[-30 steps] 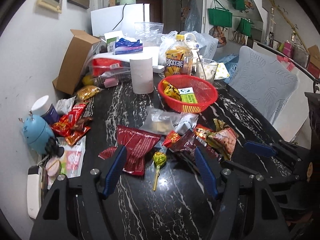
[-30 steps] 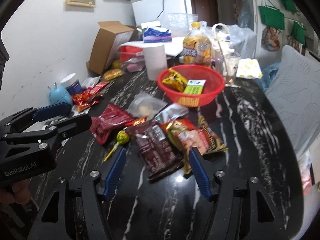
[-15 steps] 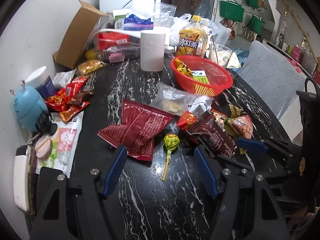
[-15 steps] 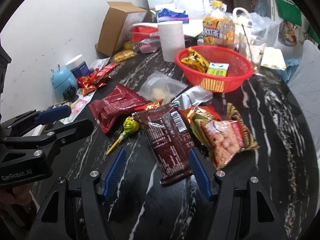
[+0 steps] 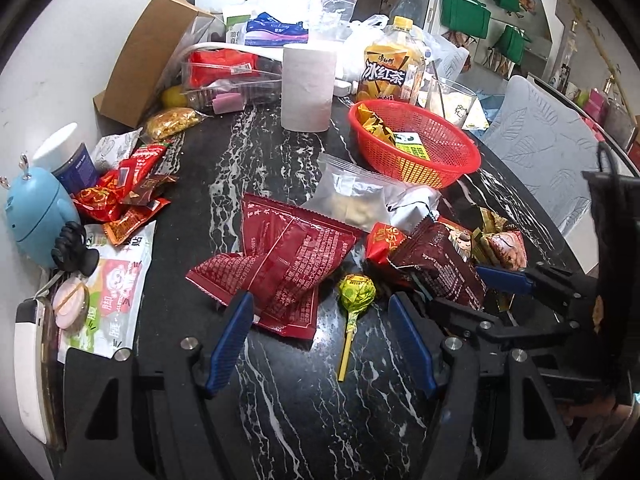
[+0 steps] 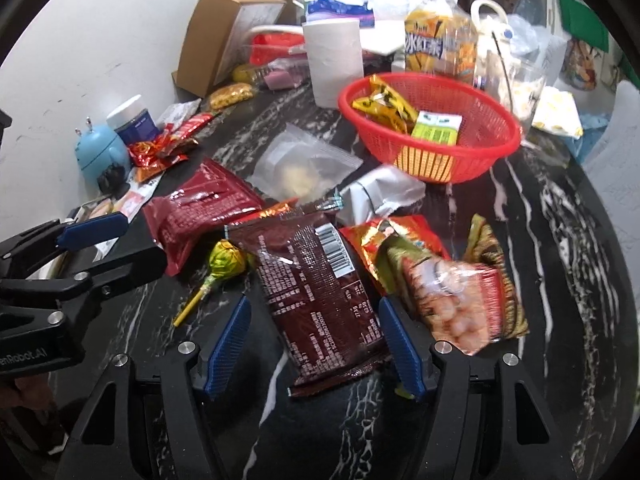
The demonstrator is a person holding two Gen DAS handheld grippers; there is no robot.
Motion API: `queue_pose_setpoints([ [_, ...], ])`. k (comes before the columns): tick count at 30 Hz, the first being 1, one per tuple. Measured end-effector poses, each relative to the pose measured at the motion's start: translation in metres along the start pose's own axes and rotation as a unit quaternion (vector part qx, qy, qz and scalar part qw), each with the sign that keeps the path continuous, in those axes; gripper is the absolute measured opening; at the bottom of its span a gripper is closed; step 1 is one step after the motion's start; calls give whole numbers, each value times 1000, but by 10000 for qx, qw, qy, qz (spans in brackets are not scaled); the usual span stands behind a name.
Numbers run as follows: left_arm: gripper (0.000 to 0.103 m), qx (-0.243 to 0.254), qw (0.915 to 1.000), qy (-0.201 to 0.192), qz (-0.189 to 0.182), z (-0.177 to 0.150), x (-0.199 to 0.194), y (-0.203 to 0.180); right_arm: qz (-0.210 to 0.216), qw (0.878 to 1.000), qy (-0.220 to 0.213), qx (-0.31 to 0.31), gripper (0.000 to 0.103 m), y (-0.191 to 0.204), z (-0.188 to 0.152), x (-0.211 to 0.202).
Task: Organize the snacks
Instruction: 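Grasp the brown wafer packet with right tool while left tool grasps red chip bag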
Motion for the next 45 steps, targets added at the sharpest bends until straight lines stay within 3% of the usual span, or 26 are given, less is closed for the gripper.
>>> queue_pose_setpoints([
  [3, 69, 3, 10000, 9, -19, -1, 2, 0, 57, 9999, 102, 77, 67, -2, -1, 9],
  [5, 69, 28, 10000, -6, -4, -1, 1, 0, 47, 9999, 115, 56, 55, -1, -3, 12],
  [9, 69, 56, 10000, -43, -13, 1, 1, 0, 143, 9999, -3, 70, 47, -1, 0, 5],
  [19, 69, 47, 9998, -17, 191, 7, 12, 15, 322, 9984, -388, 268, 46, -3, 14, -22],
  [38, 69, 391, 9986, 367, 7, 19, 62, 28, 510, 9974, -86, 499, 46, -7, 14, 0],
  [45, 69, 496, 9987, 53, 109, 37, 51, 26, 553, 9970, -70, 536, 46, -8, 15, 2],
])
Point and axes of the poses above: each gripper's, at about its wrist camera, not at the fingertips, and x roughly the way its jaws point, y to its left, z to its top, the point moved 7 cm from there along x, roughly the way its jaws point, and after that the axes turned 11 degrees about -y, right-handed, at the moved point
